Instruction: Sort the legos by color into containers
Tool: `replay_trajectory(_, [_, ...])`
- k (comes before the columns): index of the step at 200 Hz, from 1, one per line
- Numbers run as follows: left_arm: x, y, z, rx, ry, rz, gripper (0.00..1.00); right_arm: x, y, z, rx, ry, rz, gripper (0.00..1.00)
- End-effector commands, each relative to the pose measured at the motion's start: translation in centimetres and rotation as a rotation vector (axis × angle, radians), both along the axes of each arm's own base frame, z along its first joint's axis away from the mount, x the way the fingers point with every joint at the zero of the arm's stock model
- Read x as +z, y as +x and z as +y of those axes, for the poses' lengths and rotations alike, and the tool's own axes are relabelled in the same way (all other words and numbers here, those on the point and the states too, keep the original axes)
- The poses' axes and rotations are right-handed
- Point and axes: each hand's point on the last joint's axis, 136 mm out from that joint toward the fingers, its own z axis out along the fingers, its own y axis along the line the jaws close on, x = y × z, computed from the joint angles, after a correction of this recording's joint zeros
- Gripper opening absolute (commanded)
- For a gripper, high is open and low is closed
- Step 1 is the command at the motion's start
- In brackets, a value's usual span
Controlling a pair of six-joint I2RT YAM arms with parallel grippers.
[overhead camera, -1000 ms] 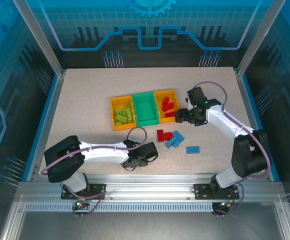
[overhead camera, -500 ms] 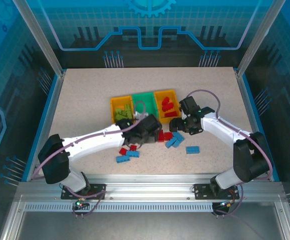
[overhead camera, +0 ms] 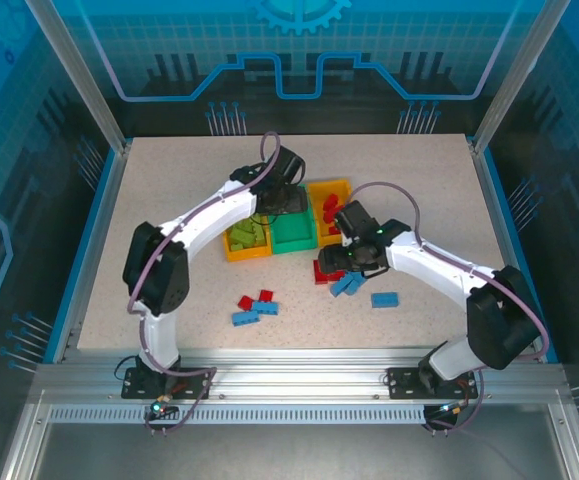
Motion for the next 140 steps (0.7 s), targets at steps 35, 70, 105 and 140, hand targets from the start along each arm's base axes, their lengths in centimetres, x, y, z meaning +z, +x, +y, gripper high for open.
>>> replay_trajectory(35, [-0.1,1.4,-1.2,-0.073,-0.057,0.008,0.63,-0.9,0.7,2.6,0.026,-0.072,0.011,0.82])
replay_trajectory(70, [2.5,0.8,-0.6,-0.053,-0.111,-0.033,0.98,-2.3,1.7,4.0,0.066,-0.102,0.039,0.79])
replay_trajectory(105, [7.1,-0.1,0.8,-0.011,-0.182,-0.129,0.99,-3.3,2.2,4.9,0.076,-0.129,0.044,0.78])
replay_trajectory(140, [10.0,-2.9,2.7,0.021,-0.218,-0.193,0.99,-4.6,2.8,5.2,0.078,-0.165,0.071,0.74])
